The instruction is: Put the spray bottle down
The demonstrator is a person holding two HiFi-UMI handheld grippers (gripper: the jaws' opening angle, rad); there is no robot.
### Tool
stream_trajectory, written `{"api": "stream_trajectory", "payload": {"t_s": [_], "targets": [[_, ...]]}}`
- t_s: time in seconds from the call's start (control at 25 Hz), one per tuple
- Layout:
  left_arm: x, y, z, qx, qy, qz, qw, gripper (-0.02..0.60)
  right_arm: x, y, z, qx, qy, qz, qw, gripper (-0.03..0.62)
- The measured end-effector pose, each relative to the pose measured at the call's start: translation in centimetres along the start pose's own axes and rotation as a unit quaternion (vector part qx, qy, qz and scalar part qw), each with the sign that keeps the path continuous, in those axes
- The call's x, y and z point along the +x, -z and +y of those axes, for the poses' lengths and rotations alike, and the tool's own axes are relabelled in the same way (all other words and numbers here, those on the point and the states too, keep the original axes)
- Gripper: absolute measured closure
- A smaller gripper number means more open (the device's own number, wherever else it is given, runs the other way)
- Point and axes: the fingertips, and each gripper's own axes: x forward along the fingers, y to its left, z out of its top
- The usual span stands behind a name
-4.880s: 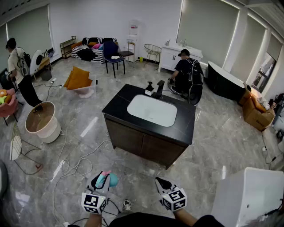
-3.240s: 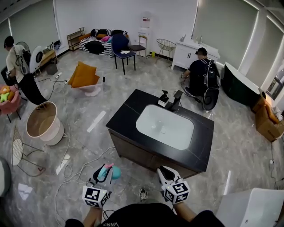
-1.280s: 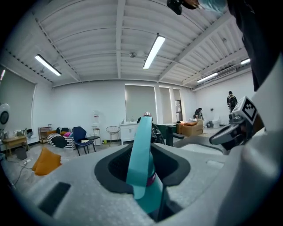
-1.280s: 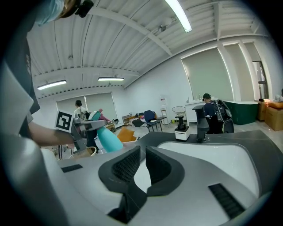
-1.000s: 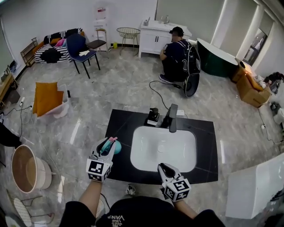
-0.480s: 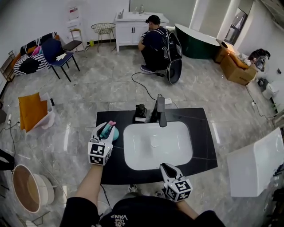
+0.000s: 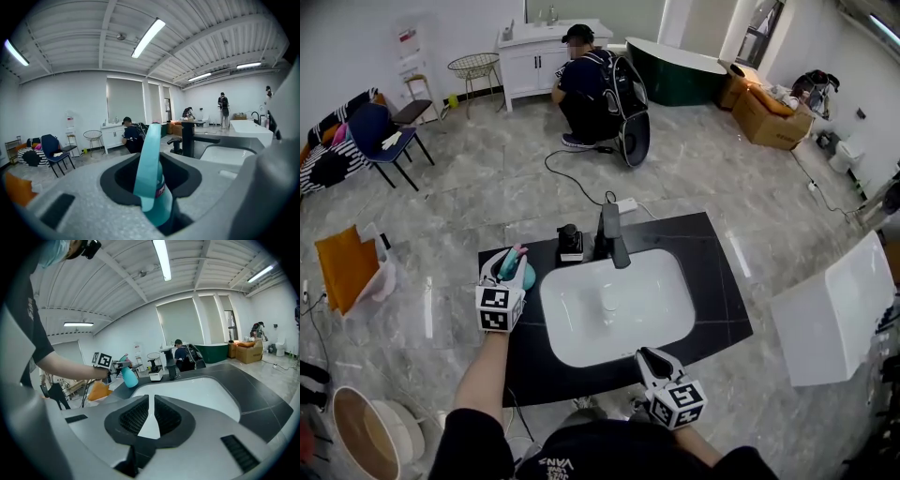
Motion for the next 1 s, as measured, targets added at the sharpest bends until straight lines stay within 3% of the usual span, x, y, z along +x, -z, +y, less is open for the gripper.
{"api": "stream_trajectory", "payload": {"t_s": [0.44, 0.88, 0.92, 1.0], "targets": [[3.7, 0.6, 1.3, -0.018, 0.005, 0.038, 0.9991, 0.456, -1.5, 0.7, -2.0, 0.018, 0.039, -0.003, 0.999, 0.557], [4.1, 1.0, 2.0, -0.028, 0.001, 0.052, 0.9982, 0.446, -1.9, 0.1, -2.4, 0.014, 0.044, -0.009, 0.999, 0.557], [4.1, 1.0, 2.0, -0.028, 0.0, 0.054, 0.9981, 0.43, -1.9, -0.3, -2.4, 0.013, 0.045, -0.011, 0.999, 0.557], [4.1, 1.0, 2.1, -0.027, -0.003, 0.052, 0.9982, 0.314, -1.8, -1.1, -2.3, 0.011, 0.049, -0.015, 0.999, 0.557]]}}
